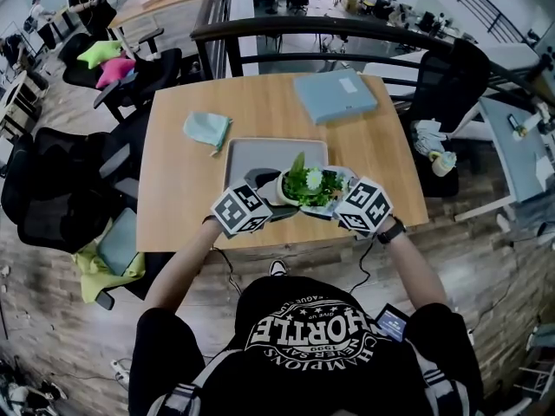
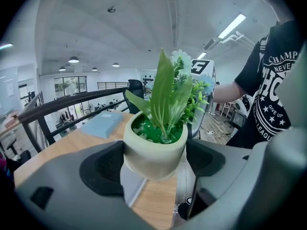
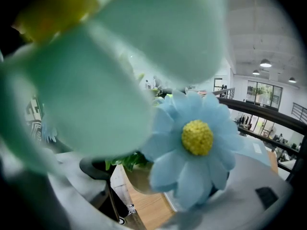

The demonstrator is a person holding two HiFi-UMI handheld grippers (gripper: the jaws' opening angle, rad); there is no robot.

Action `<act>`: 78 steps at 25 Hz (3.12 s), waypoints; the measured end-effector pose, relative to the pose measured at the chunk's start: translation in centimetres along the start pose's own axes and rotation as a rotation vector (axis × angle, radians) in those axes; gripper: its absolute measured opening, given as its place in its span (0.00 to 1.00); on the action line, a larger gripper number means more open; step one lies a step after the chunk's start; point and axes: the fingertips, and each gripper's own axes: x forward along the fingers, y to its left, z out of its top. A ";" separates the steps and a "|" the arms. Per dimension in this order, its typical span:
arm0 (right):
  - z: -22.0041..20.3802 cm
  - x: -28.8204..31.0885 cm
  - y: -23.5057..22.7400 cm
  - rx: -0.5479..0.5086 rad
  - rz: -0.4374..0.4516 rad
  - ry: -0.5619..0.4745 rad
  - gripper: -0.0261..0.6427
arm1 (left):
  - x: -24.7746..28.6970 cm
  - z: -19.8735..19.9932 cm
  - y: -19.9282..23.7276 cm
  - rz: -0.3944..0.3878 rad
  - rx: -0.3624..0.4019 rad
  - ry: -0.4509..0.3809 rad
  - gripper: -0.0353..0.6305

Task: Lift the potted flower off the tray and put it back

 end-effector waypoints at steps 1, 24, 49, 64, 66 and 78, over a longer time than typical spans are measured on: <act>0.2 0.4 -0.3 -0.001 -0.003 0.000 0.71 | 0.0 -0.1 0.5 0.000 0.003 -0.001 0.68; -1.1 3.0 -3.7 0.034 -0.002 0.025 0.71 | 2.2 -1.5 4.0 -0.026 -0.002 0.007 0.68; -3.9 2.2 -7.6 0.032 0.023 0.048 0.71 | 6.7 -1.1 5.4 -0.016 -0.008 0.024 0.68; -4.5 4.0 -11.2 0.063 0.049 0.078 0.71 | 8.7 -1.5 8.9 -0.028 -0.034 0.012 0.68; -4.7 4.1 -11.8 0.064 0.050 0.084 0.71 | 9.2 -1.4 9.2 -0.027 -0.034 0.010 0.68; -5.4 5.7 -13.7 0.079 0.070 0.064 0.71 | 10.3 -2.3 11.3 -0.017 -0.039 0.042 0.68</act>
